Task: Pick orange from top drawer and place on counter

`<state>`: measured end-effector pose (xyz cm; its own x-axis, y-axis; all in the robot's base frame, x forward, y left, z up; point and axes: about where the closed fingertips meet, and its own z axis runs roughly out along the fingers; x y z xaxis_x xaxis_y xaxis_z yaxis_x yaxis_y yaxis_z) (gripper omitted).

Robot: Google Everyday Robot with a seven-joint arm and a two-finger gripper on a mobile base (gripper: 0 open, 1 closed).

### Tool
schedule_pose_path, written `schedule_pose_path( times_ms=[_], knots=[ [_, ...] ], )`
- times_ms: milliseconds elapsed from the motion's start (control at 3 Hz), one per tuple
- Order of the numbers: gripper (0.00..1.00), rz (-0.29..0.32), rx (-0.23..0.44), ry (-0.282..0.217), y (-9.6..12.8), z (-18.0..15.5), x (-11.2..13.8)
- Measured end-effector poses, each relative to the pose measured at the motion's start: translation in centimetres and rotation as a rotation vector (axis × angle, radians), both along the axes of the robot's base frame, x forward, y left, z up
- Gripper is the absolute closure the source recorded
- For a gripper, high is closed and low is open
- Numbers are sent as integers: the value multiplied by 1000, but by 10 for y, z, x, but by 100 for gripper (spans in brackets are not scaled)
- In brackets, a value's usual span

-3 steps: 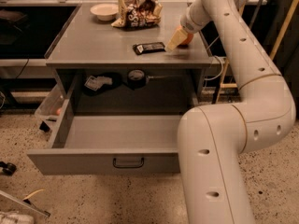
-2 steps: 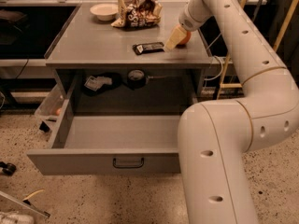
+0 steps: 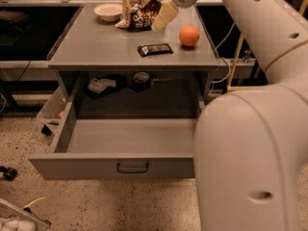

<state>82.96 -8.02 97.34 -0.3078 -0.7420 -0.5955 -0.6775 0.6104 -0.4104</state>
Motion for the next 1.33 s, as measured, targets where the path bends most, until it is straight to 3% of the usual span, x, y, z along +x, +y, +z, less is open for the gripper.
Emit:
schedule_pose_path(
  times_ms=[333, 667, 1000, 1333],
  knots=[
    [0, -115, 101, -169, -23, 74, -32],
    [0, -213, 168, -374, -58, 157, -95],
    [0, -227, 185, -476, -57, 196, -131],
    [0, -227, 185, -476, -57, 196, -131]
  ],
)
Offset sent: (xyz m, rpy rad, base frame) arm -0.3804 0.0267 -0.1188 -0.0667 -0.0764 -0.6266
